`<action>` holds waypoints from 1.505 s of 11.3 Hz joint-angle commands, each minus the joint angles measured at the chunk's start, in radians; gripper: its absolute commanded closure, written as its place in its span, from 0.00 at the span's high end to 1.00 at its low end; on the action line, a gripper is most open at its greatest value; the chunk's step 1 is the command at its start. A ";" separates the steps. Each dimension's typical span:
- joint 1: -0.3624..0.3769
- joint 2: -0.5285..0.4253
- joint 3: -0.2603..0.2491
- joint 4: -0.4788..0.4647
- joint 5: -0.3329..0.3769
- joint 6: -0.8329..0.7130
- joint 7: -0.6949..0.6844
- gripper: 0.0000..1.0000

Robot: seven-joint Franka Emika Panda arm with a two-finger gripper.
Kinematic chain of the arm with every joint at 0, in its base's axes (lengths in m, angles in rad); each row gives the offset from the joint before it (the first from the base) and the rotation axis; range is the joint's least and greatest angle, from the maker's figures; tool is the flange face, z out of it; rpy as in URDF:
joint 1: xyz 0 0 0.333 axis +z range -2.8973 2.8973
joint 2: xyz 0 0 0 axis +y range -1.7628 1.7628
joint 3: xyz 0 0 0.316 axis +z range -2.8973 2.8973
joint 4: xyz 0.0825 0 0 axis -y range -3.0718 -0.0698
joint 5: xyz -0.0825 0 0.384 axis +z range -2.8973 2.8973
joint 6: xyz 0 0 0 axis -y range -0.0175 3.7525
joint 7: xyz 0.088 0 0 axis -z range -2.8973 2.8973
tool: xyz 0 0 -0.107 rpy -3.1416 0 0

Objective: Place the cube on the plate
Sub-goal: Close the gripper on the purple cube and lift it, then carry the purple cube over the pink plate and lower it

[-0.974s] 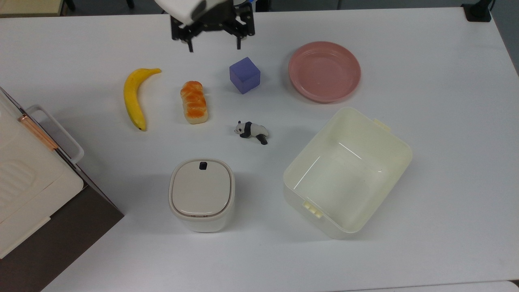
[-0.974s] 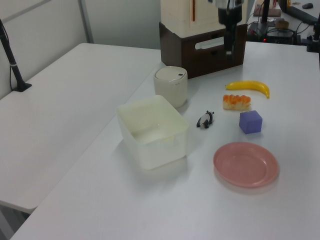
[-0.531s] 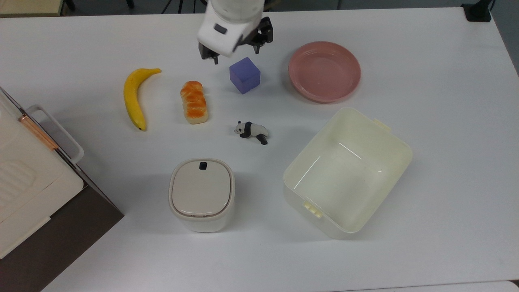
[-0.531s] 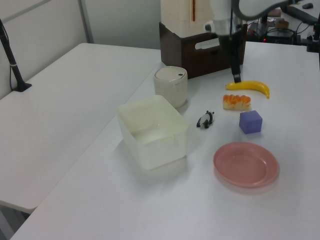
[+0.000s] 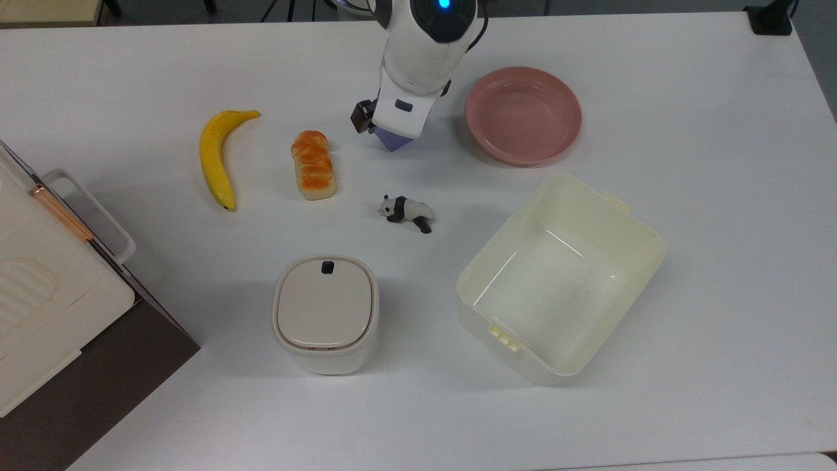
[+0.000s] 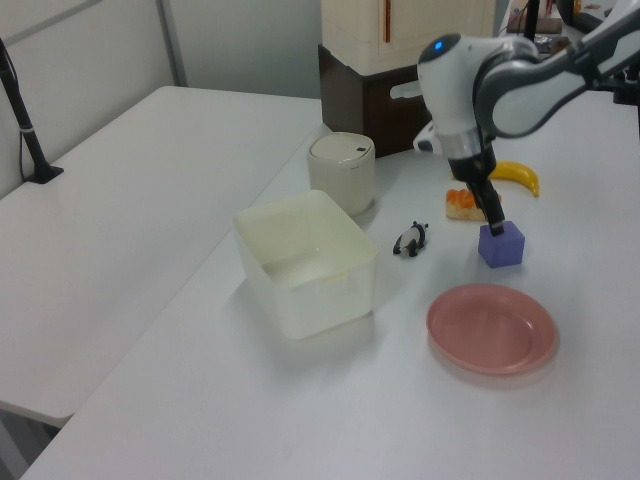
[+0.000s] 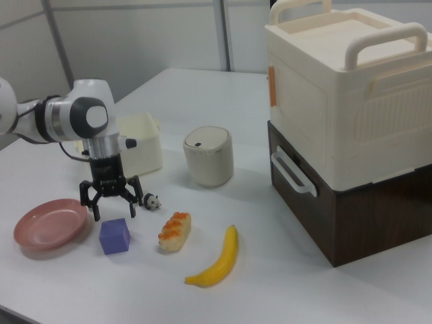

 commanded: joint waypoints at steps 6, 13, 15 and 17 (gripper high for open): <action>0.024 0.055 0.012 -0.022 -0.021 0.023 -0.033 0.54; 0.023 0.031 0.139 0.104 -0.010 -0.137 0.090 0.36; 0.026 0.035 0.225 0.109 -0.010 -0.128 0.173 0.40; 0.027 0.040 0.302 0.107 -0.010 -0.087 0.265 0.42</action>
